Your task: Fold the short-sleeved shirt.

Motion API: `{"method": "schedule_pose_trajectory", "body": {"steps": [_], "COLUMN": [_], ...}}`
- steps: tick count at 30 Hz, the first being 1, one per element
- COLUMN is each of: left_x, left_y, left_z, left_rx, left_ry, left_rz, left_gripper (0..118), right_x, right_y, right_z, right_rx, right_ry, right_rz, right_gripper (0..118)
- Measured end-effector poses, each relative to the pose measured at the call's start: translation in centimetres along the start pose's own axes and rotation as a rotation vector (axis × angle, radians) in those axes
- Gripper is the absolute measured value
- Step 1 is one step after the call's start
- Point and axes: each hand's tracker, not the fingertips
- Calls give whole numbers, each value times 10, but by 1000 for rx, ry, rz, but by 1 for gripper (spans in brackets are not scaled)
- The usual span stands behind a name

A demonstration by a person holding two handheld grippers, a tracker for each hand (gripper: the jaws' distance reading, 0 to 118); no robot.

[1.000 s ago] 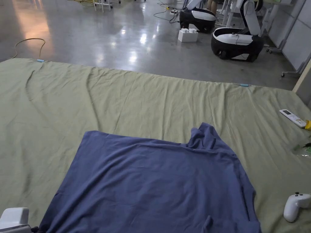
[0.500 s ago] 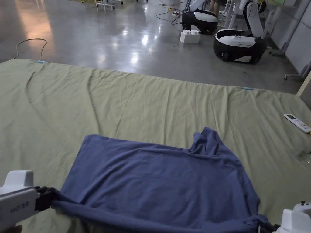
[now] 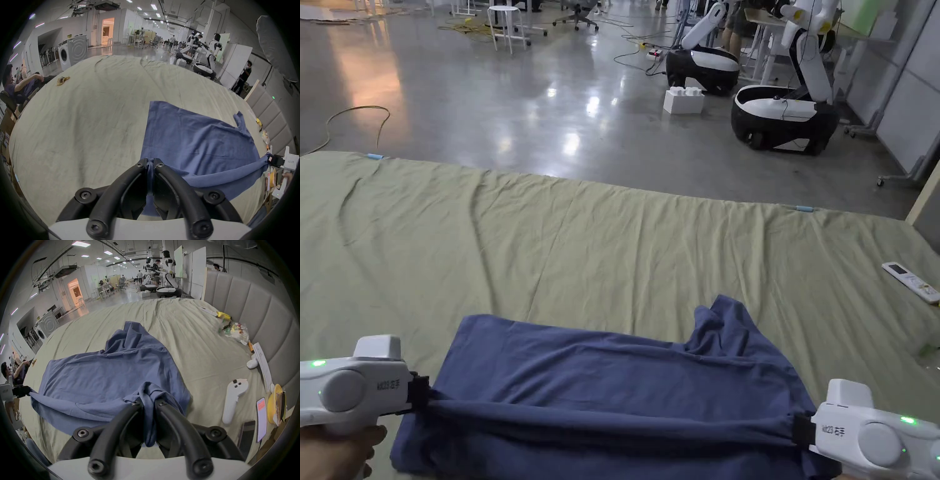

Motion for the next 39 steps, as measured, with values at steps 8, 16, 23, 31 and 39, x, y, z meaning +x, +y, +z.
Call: {"method": "schedule_pose_trajectory", "body": {"steps": [8,16,23,31,39], "left_x": [1,14,52,82,86], "left_y": [-6,-18,-45,-64,-79], "left_z": [-15,36,94,146,170], "left_rx": [-11,203,429,619,689], "left_ry": [-20,-33,-56,-109,-89], "left_rz": [34,-50,-197,-234,-244], "left_gripper": [17,60,53,6,1], "right_x": [-9,-28,-62,-95,-100], "right_y": [-14,-36,-56,-79,-87], "right_z": [-18,47,106,160,185], "right_rx": [12,296,597,809,874], "right_ry": [-44,-42,-53,-48,-74], "right_rz": [56,85,106,129,136], "right_gripper": [40,66,74,10,1]}}
